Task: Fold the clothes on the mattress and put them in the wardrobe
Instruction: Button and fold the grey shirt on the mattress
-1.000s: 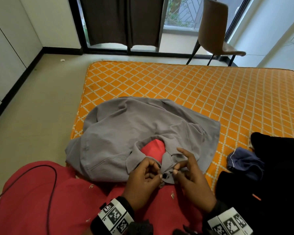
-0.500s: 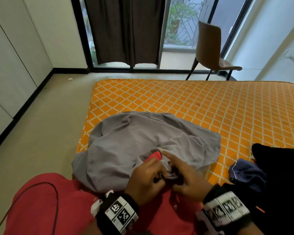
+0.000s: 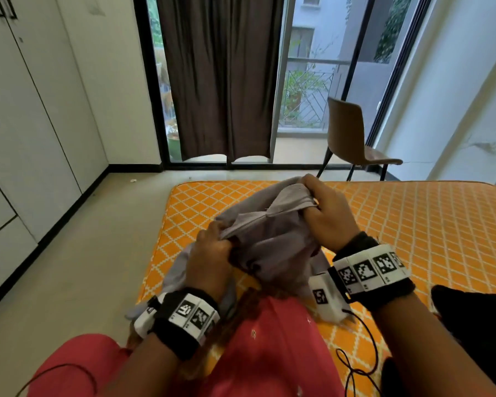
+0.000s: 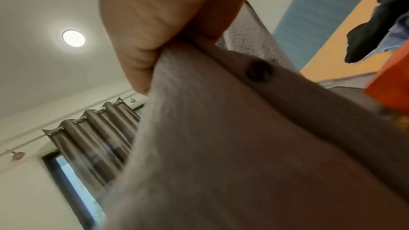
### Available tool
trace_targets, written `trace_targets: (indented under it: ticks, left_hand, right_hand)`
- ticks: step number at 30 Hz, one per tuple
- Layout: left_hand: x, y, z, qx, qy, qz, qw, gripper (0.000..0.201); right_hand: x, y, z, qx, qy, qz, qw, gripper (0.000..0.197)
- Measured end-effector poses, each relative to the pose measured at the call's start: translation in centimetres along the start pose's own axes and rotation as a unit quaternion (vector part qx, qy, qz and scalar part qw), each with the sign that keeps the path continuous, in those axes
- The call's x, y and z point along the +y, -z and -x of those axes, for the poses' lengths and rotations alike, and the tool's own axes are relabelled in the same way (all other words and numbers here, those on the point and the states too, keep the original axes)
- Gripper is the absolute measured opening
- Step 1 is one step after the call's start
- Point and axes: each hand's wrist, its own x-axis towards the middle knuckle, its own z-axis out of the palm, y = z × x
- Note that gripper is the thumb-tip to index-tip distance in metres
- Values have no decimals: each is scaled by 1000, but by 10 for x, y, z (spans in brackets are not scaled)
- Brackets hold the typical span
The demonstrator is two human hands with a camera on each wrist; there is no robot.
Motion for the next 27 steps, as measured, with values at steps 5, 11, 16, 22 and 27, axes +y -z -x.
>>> trace_targets:
  ticks: [5, 11, 16, 22, 27]
  left_hand:
    - [0, 37, -13, 80, 88, 110, 987, 72]
    - [-20, 32, 49, -146, -101, 14, 984, 56]
    - [-24, 3, 124, -173, 9, 4, 985, 40]
    - [-6, -23, 132, -257, -98, 84, 958, 46]
    - [17, -66, 124, -290, -110, 94, 946, 36]
  right_hand:
    - [26, 56, -8, 181, -117, 135, 967, 42]
    - [31, 69, 53, 46, -31, 149, 987, 84]
    - [91, 22, 187, -53, -229, 88, 968, 48]
    - [87, 6, 249, -108, -378, -17, 920, 32]
    - [63, 0, 223, 13, -360, -332, 872, 9]
